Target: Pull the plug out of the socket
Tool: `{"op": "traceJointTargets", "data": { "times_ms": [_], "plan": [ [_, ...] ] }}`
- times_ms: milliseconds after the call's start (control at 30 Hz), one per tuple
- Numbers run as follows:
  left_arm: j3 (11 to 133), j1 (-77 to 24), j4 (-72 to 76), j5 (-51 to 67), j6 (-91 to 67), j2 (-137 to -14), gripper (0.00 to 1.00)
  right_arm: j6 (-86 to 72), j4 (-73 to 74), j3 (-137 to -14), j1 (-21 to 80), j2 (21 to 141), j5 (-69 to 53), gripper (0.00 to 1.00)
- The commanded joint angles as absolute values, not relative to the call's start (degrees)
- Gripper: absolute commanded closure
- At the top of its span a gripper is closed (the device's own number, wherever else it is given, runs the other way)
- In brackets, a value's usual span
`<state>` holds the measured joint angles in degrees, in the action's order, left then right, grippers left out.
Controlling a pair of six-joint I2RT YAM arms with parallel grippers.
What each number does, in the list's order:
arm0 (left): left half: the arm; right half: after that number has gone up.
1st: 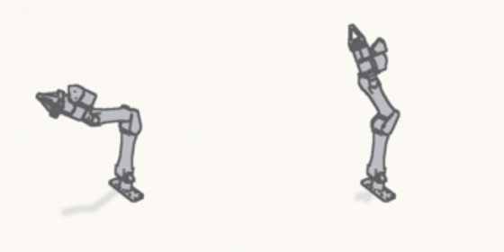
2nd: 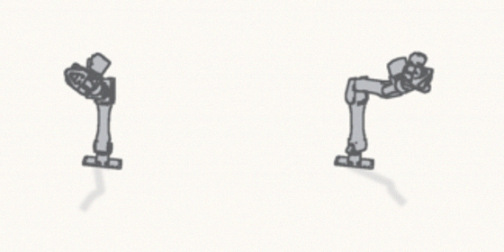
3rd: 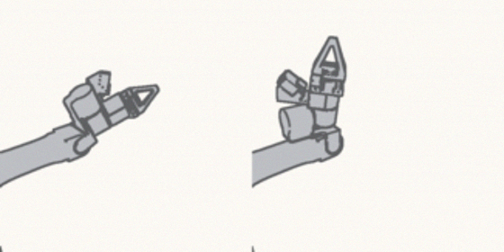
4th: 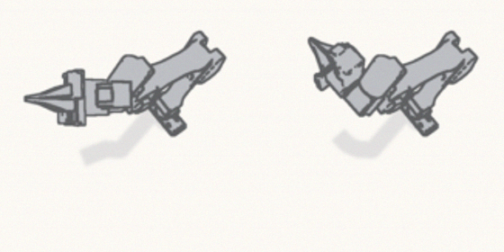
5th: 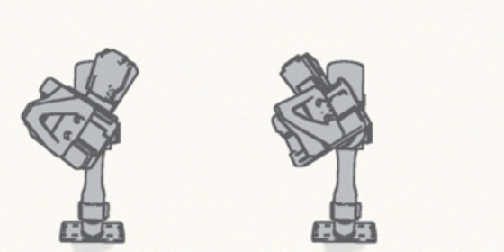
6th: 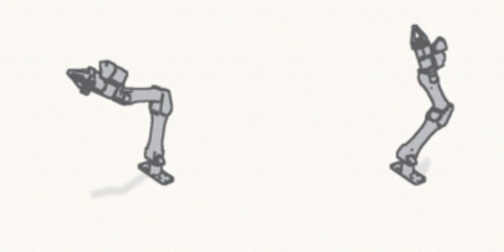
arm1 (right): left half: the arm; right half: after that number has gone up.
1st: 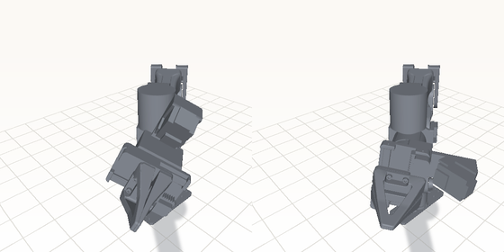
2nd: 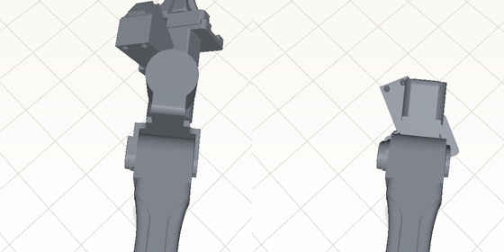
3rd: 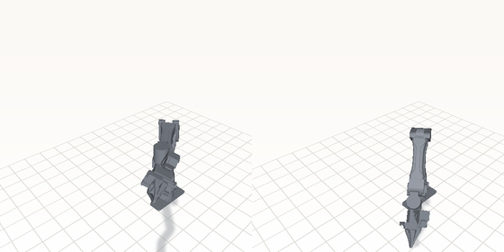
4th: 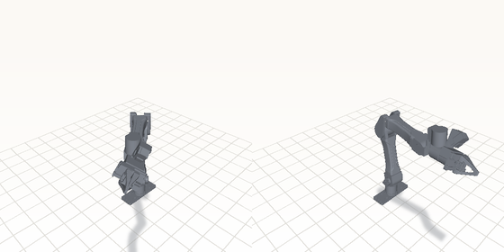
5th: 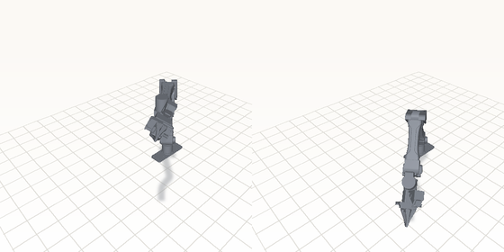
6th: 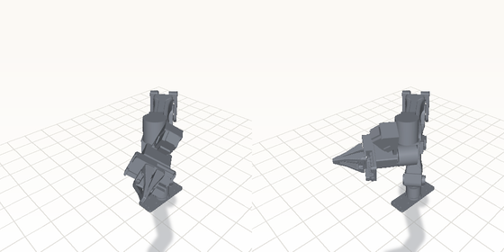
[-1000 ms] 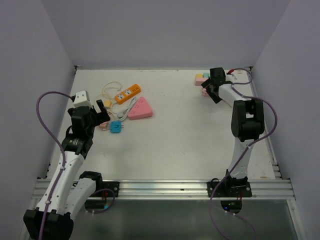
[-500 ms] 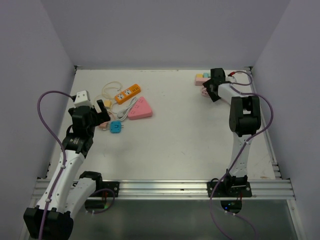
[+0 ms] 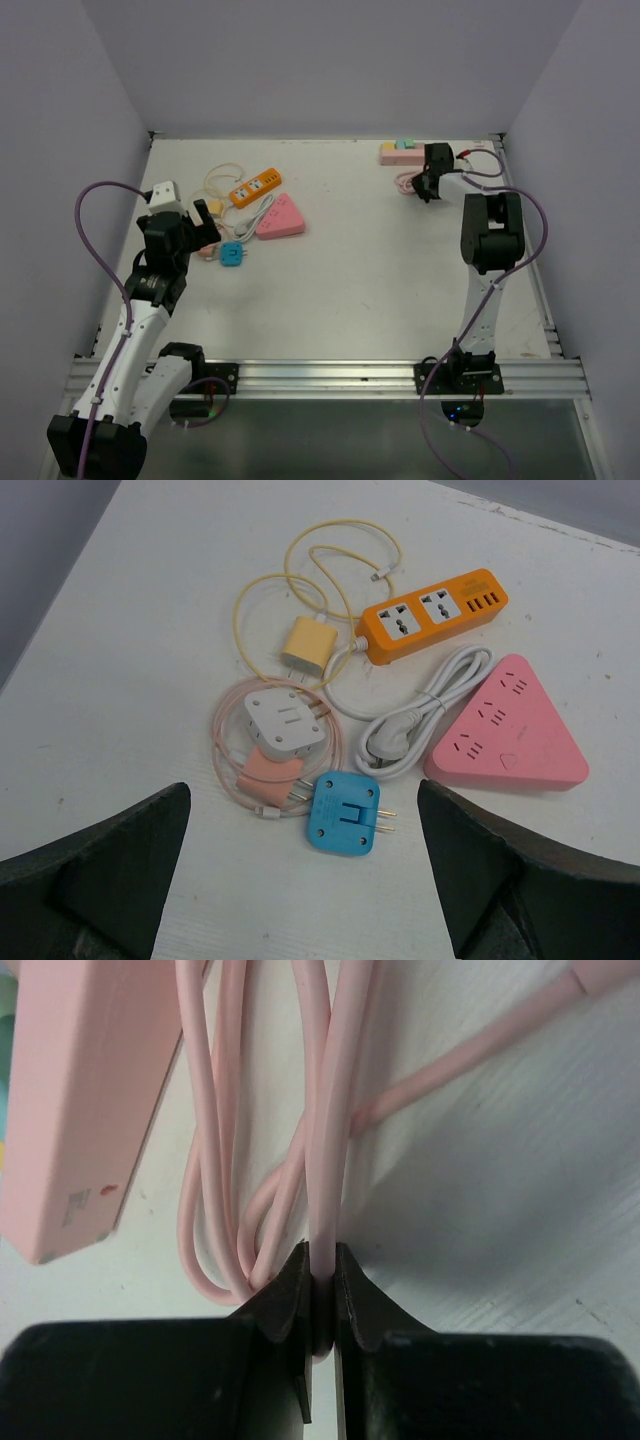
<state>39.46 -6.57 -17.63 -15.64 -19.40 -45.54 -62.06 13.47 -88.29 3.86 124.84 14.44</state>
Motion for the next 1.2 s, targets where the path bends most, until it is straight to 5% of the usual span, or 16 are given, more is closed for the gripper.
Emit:
{"op": "traceJointTargets", "data": {
  "times_ms": [0,500,1167],
  "plan": [
    [39.9,-6.9,-14.9,-16.3,-19.5,-45.2,0.00,-56.8,15.6,-82.8,4.6,120.9,9.4,1.00],
    [39.8,-6.9,-14.9,-15.6,-19.5,-45.4,0.01,-41.1,15.4,-53.5,8.2,99.2,-4.7,1.00],
    [39.6,-6.9,-15.4,-14.8,-19.8,-46.8,0.01,-40.5,29.2,-33.3,40.9,77.3,-14.2,0.96]
  ]
}}
